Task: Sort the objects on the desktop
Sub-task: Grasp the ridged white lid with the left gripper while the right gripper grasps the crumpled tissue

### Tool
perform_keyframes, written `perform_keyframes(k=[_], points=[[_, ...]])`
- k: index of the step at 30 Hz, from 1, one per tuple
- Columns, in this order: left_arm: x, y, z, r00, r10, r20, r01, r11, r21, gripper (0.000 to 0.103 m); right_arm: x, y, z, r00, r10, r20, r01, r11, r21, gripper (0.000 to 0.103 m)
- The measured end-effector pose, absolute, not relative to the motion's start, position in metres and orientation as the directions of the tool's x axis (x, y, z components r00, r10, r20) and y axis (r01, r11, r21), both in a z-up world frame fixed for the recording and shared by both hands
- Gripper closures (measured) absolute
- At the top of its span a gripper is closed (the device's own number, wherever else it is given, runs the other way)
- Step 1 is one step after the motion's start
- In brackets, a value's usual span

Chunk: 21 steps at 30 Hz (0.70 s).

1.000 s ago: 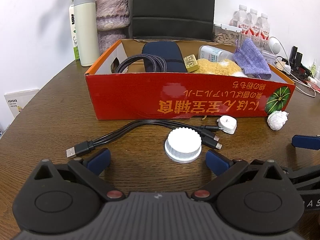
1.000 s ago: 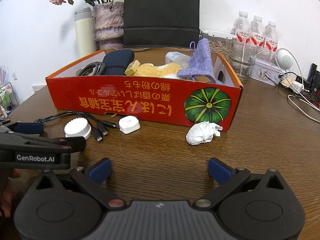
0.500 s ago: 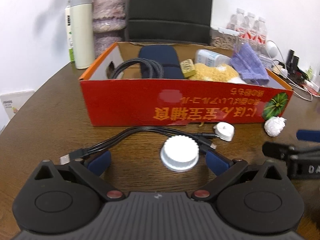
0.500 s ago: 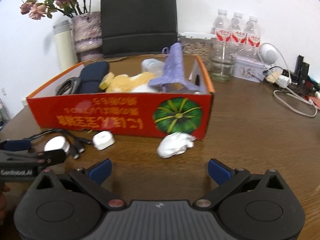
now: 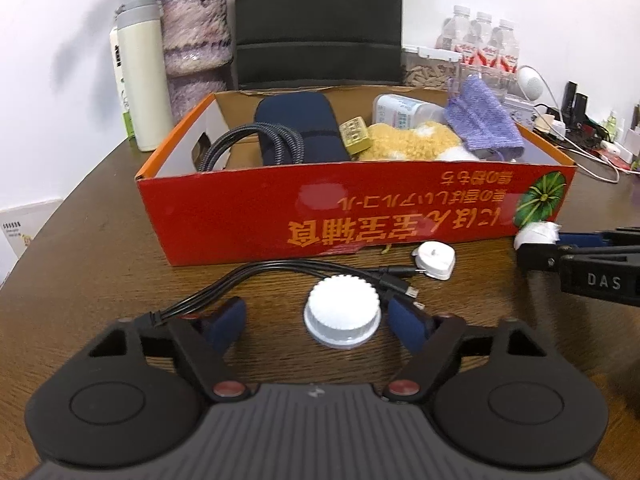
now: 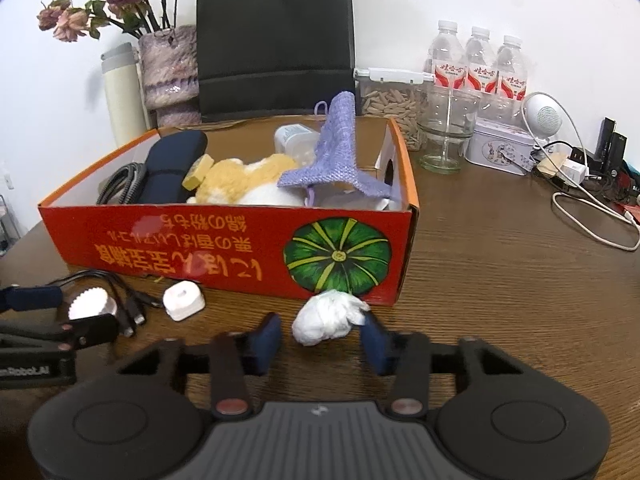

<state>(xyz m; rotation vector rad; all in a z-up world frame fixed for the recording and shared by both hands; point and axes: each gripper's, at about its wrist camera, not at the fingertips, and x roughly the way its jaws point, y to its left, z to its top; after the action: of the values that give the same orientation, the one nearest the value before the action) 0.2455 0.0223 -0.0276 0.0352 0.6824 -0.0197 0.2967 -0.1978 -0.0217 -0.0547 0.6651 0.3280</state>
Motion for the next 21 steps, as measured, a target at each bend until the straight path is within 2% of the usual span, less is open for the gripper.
perform_keyframes(k=[2,3,11,21], points=[[0.243,0.021,-0.026,0.784,-0.018,-0.621,0.042,0.999,0.025,0.055,0.296,-0.197,-0.022,0.737,0.289,-0.611,-0.323,0.945,0.058,0.081],[0.242,0.021,-0.026,0.787,-0.027,-0.616,0.049,0.999,0.020,0.062,0.295,-0.198,-0.022,0.736,0.293,-0.610,-0.324,0.944,0.063,0.082],[0.233,0.026,-0.020,0.813,-0.026,-0.581,0.025,1.000,-0.010,0.062,0.280,-0.197,-0.013,0.764,0.312,-0.564,-0.333,0.940,0.070,0.085],[0.211,0.035,0.018,0.901,-0.010,-0.434,-0.010,0.999,-0.042,0.062,0.252,-0.196,0.015,0.824,0.361,-0.437,-0.364,0.928,0.080,0.085]])
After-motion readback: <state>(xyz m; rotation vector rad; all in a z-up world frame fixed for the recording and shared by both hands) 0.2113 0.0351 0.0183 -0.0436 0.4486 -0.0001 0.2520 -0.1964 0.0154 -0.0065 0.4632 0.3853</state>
